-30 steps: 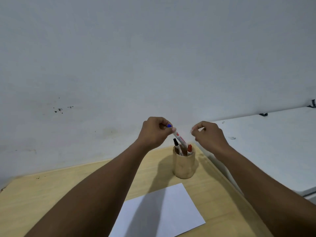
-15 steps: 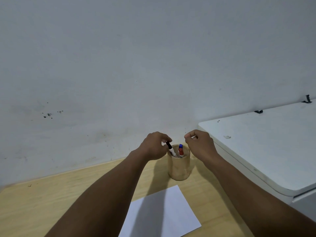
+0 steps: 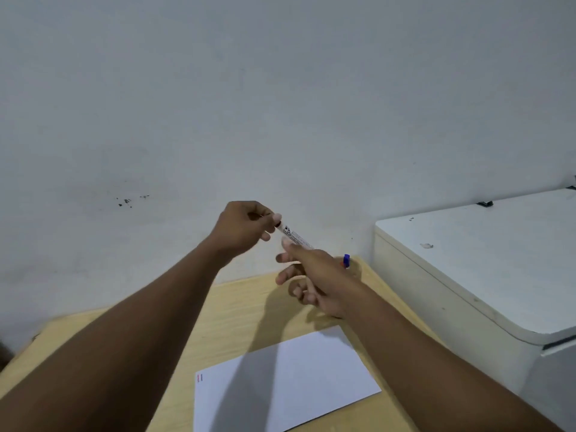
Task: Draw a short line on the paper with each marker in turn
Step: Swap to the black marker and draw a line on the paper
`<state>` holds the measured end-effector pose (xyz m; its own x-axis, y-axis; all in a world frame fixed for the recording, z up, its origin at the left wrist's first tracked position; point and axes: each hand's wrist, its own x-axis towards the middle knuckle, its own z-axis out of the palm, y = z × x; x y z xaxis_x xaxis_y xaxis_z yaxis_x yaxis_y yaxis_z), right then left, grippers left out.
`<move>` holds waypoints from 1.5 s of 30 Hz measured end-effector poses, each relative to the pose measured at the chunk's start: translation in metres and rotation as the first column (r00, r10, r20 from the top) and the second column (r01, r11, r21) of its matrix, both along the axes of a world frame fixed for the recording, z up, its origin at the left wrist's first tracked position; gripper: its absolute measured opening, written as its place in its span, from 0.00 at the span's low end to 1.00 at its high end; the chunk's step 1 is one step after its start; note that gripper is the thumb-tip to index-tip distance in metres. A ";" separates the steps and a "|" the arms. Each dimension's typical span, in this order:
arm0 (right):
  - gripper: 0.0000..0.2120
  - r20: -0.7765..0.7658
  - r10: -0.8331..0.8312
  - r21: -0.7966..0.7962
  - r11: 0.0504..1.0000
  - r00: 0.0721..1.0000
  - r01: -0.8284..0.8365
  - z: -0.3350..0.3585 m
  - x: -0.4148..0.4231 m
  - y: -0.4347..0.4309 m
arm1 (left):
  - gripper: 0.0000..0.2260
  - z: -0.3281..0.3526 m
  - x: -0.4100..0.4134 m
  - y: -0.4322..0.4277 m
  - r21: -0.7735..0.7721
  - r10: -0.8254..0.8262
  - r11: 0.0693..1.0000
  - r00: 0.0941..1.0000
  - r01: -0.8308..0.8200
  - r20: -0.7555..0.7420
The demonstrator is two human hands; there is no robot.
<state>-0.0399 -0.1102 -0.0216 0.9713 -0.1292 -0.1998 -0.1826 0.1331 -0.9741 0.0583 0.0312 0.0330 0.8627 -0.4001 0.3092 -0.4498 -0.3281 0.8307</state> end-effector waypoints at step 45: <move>0.05 0.216 0.105 -0.363 0.931 0.971 -0.020 -0.142 0.009 0.123 | 0.17 -0.152 -0.018 0.179 0.546 0.129 0.834 0.938 0.073 -0.322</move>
<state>-0.0307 0.0130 -0.1640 0.9932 -0.0879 0.0761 0.0536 -0.2345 -0.9706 0.0405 0.2099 -0.1185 0.8849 -0.3879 -0.2579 -0.1635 -0.7770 0.6079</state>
